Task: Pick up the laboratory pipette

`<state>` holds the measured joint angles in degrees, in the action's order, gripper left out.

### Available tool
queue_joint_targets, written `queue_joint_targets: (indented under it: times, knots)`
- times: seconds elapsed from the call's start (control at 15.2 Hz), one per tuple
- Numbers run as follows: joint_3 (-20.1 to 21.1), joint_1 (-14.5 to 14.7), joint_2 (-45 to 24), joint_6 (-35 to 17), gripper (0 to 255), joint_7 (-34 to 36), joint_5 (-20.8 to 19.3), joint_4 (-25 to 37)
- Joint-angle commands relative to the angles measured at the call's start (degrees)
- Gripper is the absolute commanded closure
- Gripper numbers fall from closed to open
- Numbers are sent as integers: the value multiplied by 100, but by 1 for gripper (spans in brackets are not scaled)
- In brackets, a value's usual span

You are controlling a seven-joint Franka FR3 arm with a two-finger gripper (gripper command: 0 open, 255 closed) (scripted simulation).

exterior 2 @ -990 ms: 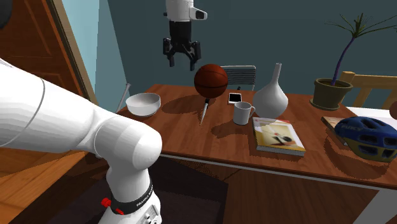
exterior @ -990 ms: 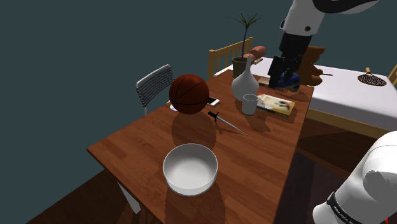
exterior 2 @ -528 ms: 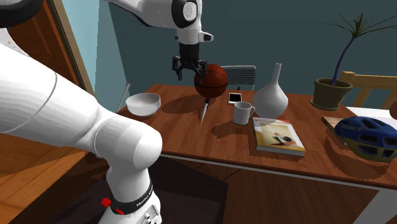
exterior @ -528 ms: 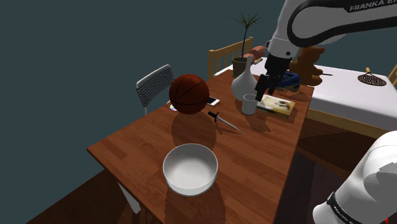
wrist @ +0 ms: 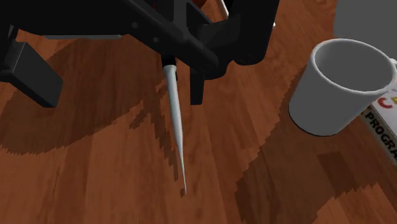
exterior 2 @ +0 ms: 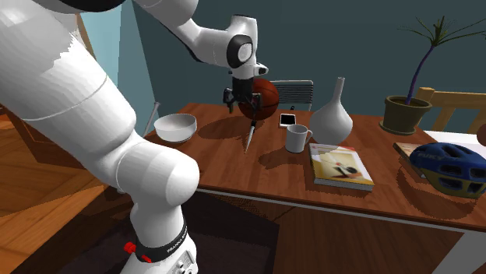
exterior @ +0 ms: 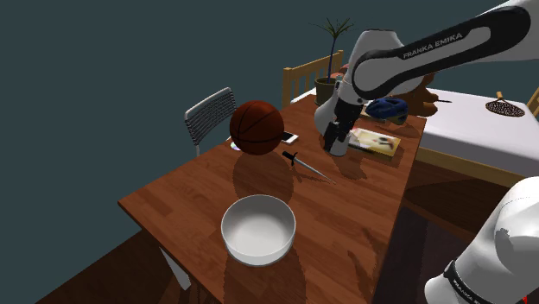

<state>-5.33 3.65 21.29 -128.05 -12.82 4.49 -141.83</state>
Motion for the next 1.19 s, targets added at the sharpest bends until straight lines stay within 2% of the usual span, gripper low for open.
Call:
queue_joint_targets:
  times: [0.0,0.26,0.59,1.12]
  knots:
    - [-83,47,-333,-438,0,-250,88,-35]
    - [-202,193,-1206,-1211,0,-767,405,168]
    - [-241,315,-2345,-1976,0,-1559,1029,642]
    - [-159,293,-2815,-2517,0,-1888,1399,543]
